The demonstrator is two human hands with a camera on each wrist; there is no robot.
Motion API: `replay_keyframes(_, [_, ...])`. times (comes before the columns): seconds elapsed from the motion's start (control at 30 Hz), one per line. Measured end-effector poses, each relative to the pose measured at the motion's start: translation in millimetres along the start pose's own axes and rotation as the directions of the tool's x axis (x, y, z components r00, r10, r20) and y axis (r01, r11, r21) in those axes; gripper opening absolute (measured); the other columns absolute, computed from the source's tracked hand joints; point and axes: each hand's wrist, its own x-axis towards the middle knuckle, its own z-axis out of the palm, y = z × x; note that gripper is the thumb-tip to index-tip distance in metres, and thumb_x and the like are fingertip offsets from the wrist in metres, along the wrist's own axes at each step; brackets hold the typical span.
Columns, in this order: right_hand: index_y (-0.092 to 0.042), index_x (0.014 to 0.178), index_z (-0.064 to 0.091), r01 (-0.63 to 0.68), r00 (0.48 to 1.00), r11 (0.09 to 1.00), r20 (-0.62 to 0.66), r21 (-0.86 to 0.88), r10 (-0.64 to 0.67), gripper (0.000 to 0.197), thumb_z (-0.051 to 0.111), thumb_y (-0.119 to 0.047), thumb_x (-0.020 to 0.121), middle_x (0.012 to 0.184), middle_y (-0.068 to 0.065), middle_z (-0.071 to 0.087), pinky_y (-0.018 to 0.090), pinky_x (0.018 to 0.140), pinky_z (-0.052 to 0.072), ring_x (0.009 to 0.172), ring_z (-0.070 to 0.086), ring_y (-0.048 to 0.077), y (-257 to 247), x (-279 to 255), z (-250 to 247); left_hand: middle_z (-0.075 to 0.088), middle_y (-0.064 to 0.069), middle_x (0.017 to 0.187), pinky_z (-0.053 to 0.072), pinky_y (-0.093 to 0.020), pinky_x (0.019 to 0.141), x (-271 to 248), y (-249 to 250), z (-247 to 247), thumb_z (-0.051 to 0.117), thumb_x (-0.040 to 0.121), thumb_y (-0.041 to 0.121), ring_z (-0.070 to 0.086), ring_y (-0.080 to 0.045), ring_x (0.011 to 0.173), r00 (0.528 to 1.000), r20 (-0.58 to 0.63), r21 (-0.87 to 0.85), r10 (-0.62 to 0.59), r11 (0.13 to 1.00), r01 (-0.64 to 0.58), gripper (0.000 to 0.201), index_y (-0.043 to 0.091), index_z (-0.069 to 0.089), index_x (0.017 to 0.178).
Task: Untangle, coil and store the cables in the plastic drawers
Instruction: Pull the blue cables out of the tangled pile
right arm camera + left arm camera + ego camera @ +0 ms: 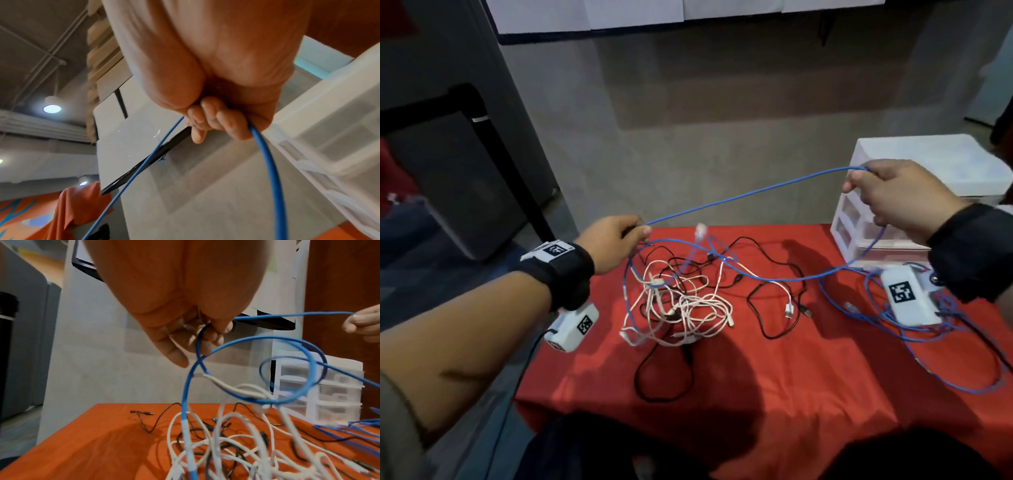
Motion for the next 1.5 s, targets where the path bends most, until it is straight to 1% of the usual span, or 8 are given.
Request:
replay_keyframes(0.37, [-0.013, 0.098, 0.069, -0.041, 0.998, 0.996, 0.042, -0.075, 0.045, 0.024, 0.050, -0.028, 0.104, 0.072, 0.017, 0.056, 0.030, 0.055, 0.043, 0.054, 0.049, 0.027, 12.3, -13.6, 10.0, 0.051, -0.001, 0.065, 0.037, -0.016, 0.057, -6.4, 22.1, 12.3, 0.048, 0.106, 0.033, 0.043, -0.005, 0.052, 0.961, -0.255, -0.277, -0.110, 0.960, 0.036, 0.032, 0.014, 0.066, 0.088])
replay_keyframes(0.47, [-0.015, 0.134, 0.050, -0.011, 0.994, 0.950, 0.097, -0.312, 0.043, 0.046, 0.065, -0.034, 0.095, 0.124, 0.025, 0.060, 0.040, 0.088, 0.050, 0.096, 0.060, 0.033, 14.2, -20.9, 23.7, 0.042, 0.008, 0.056, 0.031, -0.018, 0.049, -9.9, 44.3, 15.2, 0.048, 0.106, 0.033, 0.038, -0.005, 0.048, 0.950, -0.291, -0.375, -0.111, 0.927, -0.006, 0.032, 0.015, 0.068, 0.089])
replay_keyframes(0.57, [-0.027, 0.156, 0.027, 0.351, 0.935, 0.783, 0.142, -0.514, -0.325, 0.085, 0.067, -0.054, 0.086, 0.146, 0.016, 0.044, 0.051, 0.114, 0.036, 0.135, 0.042, 0.039, -18.7, -45.1, 45.0, 0.053, 0.014, 0.057, 0.037, -0.017, 0.058, -12.3, 74.8, 17.5, 0.053, 0.105, 0.032, 0.043, 0.000, 0.054, 0.963, -0.270, -0.381, 0.015, 0.917, -0.121, 0.028, 0.019, 0.070, 0.088])
replay_keyframes(0.73, [-0.019, 0.115, 0.062, 0.516, 0.808, 0.836, 0.433, -0.189, -0.400, 0.021, 0.059, -0.033, 0.101, 0.081, -0.006, 0.063, 0.030, 0.071, 0.039, 0.080, 0.059, 0.017, -85.7, -60.9, 86.4, 0.064, 0.003, 0.069, 0.044, -0.027, 0.067, -11.7, 110.8, 22.8, 0.057, 0.100, 0.038, 0.054, -0.007, 0.064, 0.946, -0.201, -0.320, 0.256, 0.895, -0.310, 0.024, 0.020, 0.071, 0.091])
replay_keyframes(0.87, [-0.018, 0.084, 0.068, 0.343, 0.930, 0.929, 0.192, -0.143, -0.313, 0.026, 0.051, -0.018, 0.103, 0.057, -0.005, 0.047, 0.024, 0.050, 0.030, 0.046, 0.045, 0.002, -83.9, -31.8, 56.3, 0.052, 0.017, 0.059, 0.037, -0.018, 0.061, -14.5, 80.8, 19.3, 0.053, 0.105, 0.027, 0.044, 0.003, 0.055, 0.968, -0.153, -0.295, 0.198, 0.926, -0.236, 0.024, 0.018, 0.068, 0.089])
replay_keyframes(1.1, [-0.018, 0.089, 0.071, 0.220, 0.974, 0.924, 0.121, -0.313, -0.192, 0.026, 0.050, -0.023, 0.103, 0.053, 0.001, 0.050, 0.024, 0.054, 0.037, 0.055, 0.052, 0.023, -47.6, -31.8, 17.5, 0.049, 0.015, 0.055, 0.035, -0.017, 0.055, -33.0, 45.6, 26.5, 0.049, 0.107, 0.030, 0.043, -0.002, 0.051, 0.990, -0.055, -0.300, 0.126, 0.944, -0.137, 0.026, 0.020, 0.068, 0.092])
replay_keyframes(1.3, [-0.018, 0.109, 0.067, 0.198, 0.967, 0.871, 0.235, -0.449, -0.099, 0.018, 0.051, -0.022, 0.101, 0.096, 0.011, 0.072, 0.036, 0.079, 0.050, 0.089, 0.065, 0.033, -21.5, -28.9, 28.0, 0.041, -0.001, 0.058, 0.037, -0.029, 0.054, -33.8, 76.2, 23.0, 0.050, 0.106, 0.031, 0.042, -0.017, 0.052, 0.994, -0.013, -0.490, 0.110, 0.866, -0.102, 0.023, 0.021, 0.069, 0.097])
replay_keyframes(1.5, [-0.033, 0.148, 0.039, 0.576, 0.793, 0.789, 0.378, -0.214, -0.477, 0.074, 0.054, -0.067, 0.085, 0.133, 0.002, 0.061, 0.041, 0.107, 0.045, 0.123, 0.058, 0.022, -56.3, -62.3, 65.8, 0.049, -0.003, 0.059, 0.042, -0.023, 0.049, -38.2, 121.5, 36.9, 0.049, 0.107, 0.023, 0.050, -0.013, 0.047, 0.967, 0.112, -0.582, 0.228, 0.804, -0.123, 0.024, 0.021, 0.066, 0.090])
